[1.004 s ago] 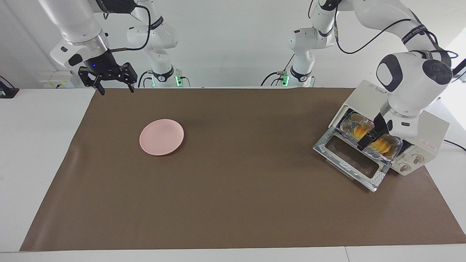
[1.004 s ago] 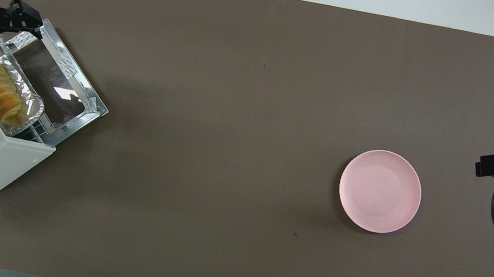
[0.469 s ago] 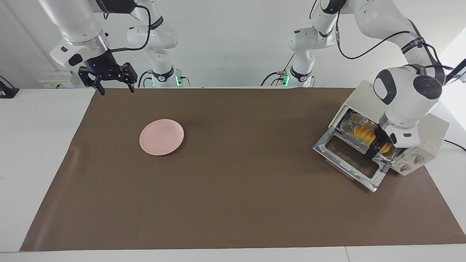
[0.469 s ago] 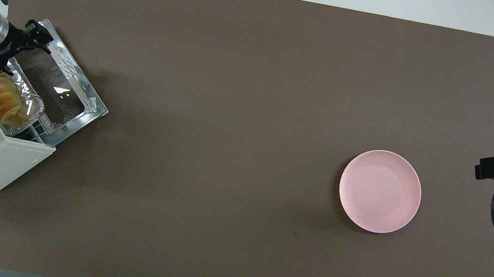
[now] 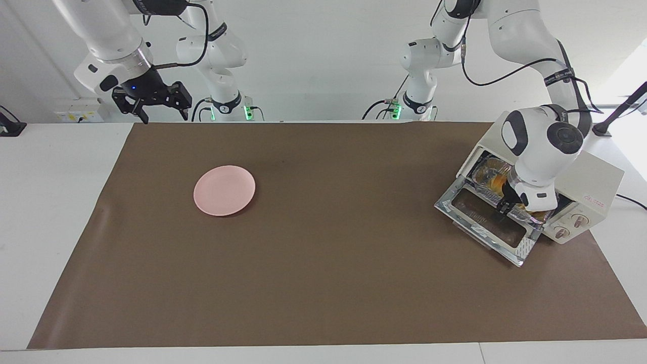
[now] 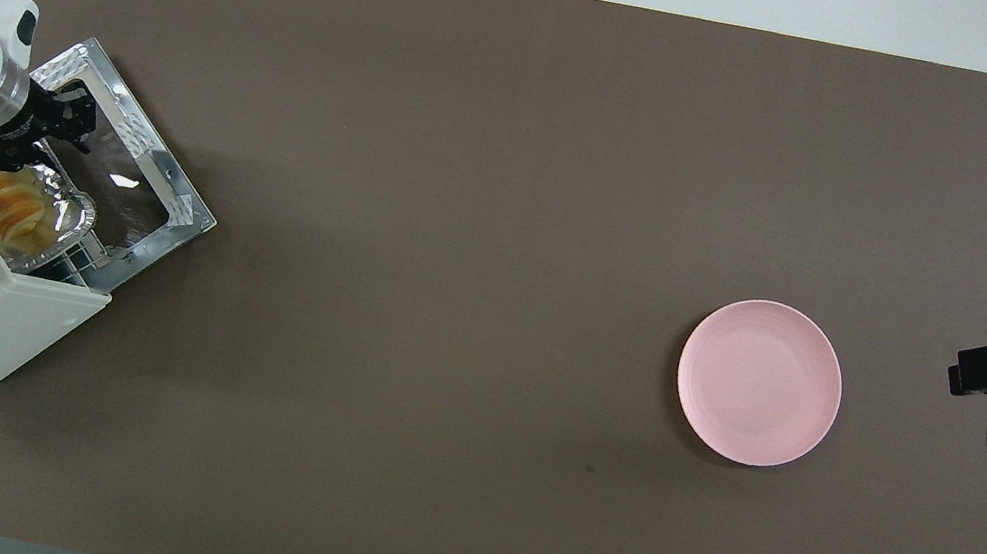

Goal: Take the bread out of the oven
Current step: 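Reach the left gripper into the toaster oven and grasp the foil tray, then pull the foil tray out of the oven and set it on the table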

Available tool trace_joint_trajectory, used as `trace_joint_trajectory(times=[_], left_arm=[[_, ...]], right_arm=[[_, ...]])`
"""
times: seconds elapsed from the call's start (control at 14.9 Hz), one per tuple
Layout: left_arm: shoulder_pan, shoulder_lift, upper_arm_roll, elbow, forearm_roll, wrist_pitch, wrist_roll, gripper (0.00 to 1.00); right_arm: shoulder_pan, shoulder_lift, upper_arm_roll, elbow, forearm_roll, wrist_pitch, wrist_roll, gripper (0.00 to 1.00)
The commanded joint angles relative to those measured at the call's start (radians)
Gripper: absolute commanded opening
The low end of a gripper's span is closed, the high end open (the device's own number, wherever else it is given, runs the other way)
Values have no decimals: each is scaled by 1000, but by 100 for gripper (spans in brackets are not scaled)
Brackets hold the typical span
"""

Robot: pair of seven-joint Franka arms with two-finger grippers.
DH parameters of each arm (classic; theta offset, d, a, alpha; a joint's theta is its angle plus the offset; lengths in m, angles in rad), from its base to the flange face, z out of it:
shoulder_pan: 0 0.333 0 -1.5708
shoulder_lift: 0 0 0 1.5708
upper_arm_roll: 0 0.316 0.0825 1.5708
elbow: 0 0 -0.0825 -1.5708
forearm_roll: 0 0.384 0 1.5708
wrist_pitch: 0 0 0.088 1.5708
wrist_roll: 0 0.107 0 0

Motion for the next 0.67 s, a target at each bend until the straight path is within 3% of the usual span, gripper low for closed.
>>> trace_joint_trajectory(times=[0.0, 0.2, 0.4, 0.6], left_arm=[[-15, -40, -6, -22, 46, -46, 102, 0], [-126, -12, -12, 50, 35, -27, 120, 0], [-287, 66, -18, 191, -74, 25, 130, 0], [-462, 132, -15, 239, -68, 38, 133, 0]], right_arm=[[-21, -18, 7, -17, 10, -9, -4, 100], [-21, -18, 6, -15, 10, -9, -1, 100], [-21, -18, 6, -15, 10, 0, -1, 100], [-16, -17, 6, -12, 1, 14, -3, 100]])
